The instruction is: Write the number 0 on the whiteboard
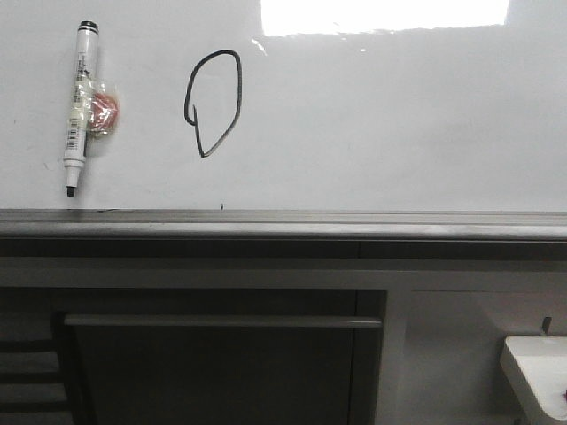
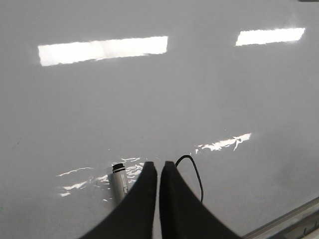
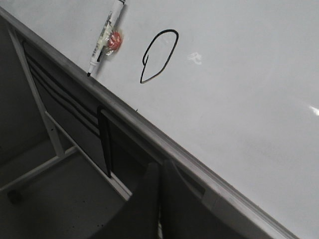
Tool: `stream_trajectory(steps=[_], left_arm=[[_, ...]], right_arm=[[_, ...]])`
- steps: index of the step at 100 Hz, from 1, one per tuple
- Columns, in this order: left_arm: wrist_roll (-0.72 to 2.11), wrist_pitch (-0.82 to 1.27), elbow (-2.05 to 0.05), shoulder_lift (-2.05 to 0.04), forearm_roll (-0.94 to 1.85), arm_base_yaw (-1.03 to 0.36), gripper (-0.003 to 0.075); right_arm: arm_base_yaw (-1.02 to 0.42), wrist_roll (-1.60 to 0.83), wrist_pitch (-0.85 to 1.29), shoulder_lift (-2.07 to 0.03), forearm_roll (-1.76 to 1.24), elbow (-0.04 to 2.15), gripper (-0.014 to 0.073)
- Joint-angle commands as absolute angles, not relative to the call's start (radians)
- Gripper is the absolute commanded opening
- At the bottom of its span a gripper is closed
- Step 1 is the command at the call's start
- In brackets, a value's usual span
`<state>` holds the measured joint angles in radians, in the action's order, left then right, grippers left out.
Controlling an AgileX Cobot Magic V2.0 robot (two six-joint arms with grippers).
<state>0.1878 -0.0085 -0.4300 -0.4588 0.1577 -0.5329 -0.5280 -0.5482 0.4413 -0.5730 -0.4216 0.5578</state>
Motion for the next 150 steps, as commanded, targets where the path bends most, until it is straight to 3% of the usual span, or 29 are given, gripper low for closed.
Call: stream_trajectory(steps=[1, 59, 88, 111, 145, 150], left_arm=[[0.185, -0.078, -0.457, -0.461, 0.156, -0.533, -0.0020], [0.185, -0.107, -0.392, -0.433, 0.149, -0.526, -0.0020], [0.172, -0.099, -0.181, -0.135, 0.063, -0.279, -0.0020], [0.088, 0.040, -0.101, 0.029, 0.013, -0.058, -0.0020], [0.073, 0.071, 0.014, 0.031, -0.018, -0.010, -0.0020], [0.073, 0.151, 0.009, 0.031, -0.026, -0.010, -0.0020]], right_arm=[[-0.523, -0.549, 0.385, -0.571, -0.424, 0.584, -0.0067], [-0.523, -0.549, 0.385, -0.571, -0.424, 0.584, -0.0067], [-0.523, -0.549, 0.383, -0.571, -0.424, 0.584, -0.0067], [-0.523, -0.549, 0.383, -0.571, -0.424, 0.584, -0.0067], [-0.523, -0.549, 0.383, -0.574, -0.424, 0.584, -0.0067], [-0.523, -0.549, 0.383, -0.574, -0.424, 0.584, -0.0067]])
